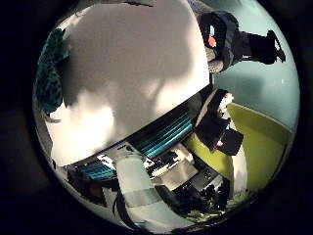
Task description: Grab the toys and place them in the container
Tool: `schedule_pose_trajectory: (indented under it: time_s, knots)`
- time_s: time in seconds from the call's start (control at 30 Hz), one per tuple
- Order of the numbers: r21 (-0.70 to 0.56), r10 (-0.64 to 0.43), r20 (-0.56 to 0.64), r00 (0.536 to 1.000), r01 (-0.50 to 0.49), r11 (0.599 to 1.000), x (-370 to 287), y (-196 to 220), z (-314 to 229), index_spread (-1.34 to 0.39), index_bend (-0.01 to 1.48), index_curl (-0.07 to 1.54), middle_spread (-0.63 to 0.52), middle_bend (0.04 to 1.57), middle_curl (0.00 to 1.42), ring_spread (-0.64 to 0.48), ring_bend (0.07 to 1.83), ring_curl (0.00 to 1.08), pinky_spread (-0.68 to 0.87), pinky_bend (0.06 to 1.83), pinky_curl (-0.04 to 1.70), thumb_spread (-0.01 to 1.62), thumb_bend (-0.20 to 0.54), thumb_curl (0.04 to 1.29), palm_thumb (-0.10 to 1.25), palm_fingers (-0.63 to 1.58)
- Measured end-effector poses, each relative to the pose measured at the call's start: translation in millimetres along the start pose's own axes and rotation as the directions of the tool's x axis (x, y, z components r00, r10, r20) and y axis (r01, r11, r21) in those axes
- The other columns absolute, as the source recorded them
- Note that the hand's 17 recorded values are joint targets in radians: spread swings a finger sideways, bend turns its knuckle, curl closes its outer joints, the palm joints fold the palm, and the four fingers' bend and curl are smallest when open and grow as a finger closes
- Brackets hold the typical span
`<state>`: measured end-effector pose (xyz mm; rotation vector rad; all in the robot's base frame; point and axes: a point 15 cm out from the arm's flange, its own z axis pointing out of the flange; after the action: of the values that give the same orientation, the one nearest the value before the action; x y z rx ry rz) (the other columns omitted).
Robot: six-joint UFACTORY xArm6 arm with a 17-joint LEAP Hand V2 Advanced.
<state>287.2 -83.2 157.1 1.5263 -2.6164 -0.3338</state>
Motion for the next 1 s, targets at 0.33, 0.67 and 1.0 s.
schedule_pose_trajectory:
  time_s: [0.33,0.67,1.0]
  knots:
    - [-0.028,-0.031,-0.03,0.999,0.03,0.999,-10,-4,17,-0.06,0.15,0.3,0.17,0.29,0.35,0.24,0.46,0.23,0.55,0.58,0.22,1.09,-0.022,0.28,0.39,0.28]
    - [-0.029,-0.102,-0.081,0.991,0.1,0.995,-20,-2,12,-0.36,0.28,0.38,-0.24,0.69,0.55,-0.29,0.92,0.4,-0.3,0.81,0.25,1.07,0.003,0.36,0.71,1.15]
    - [0.074,-0.136,-0.135,0.981,0.147,0.986,-6,-15,-51,-0.36,0.91,0.76,-0.21,1.17,0.78,-0.25,1.28,0.6,-0.3,1.25,0.53,0.76,-0.008,0.6,1.04,1.14]
